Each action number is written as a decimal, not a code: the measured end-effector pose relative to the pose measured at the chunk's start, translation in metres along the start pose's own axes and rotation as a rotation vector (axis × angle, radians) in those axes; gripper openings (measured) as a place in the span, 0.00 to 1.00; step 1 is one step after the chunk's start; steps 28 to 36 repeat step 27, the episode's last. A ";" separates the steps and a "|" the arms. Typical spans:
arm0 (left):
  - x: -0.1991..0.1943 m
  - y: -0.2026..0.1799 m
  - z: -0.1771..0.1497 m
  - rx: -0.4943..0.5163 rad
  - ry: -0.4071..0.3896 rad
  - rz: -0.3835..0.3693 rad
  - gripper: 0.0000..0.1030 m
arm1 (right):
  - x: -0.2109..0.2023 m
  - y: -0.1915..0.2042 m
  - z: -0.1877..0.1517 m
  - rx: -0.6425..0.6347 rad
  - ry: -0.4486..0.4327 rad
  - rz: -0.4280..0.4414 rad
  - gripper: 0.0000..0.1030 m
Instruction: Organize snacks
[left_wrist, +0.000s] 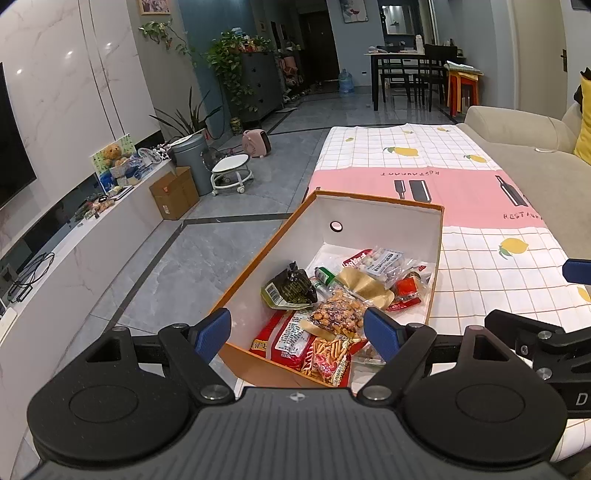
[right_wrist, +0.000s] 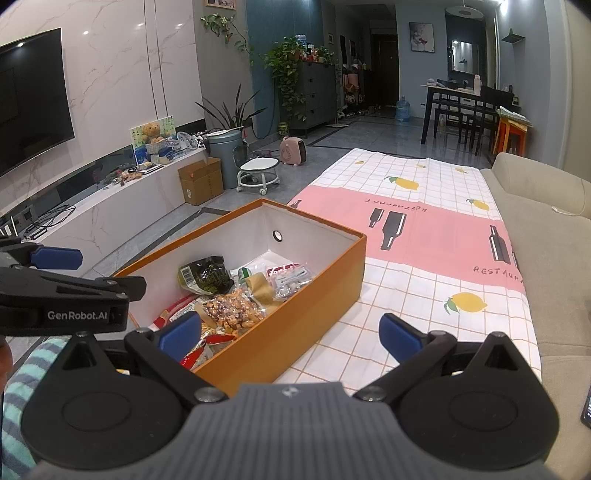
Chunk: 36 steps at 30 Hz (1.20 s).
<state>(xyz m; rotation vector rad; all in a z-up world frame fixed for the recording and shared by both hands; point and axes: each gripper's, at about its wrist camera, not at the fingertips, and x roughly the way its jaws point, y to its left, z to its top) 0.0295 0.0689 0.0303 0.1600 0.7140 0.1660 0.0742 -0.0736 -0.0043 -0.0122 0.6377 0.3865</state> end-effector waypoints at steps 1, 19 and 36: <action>0.000 0.000 0.000 0.001 0.000 0.001 0.93 | 0.000 0.000 0.000 0.000 0.000 0.000 0.96; -0.003 -0.002 0.001 -0.008 -0.010 -0.001 0.93 | 0.003 0.002 -0.002 0.004 0.016 0.004 0.96; -0.002 0.000 0.002 -0.013 0.002 -0.007 0.93 | 0.003 0.002 -0.001 0.005 0.016 0.004 0.96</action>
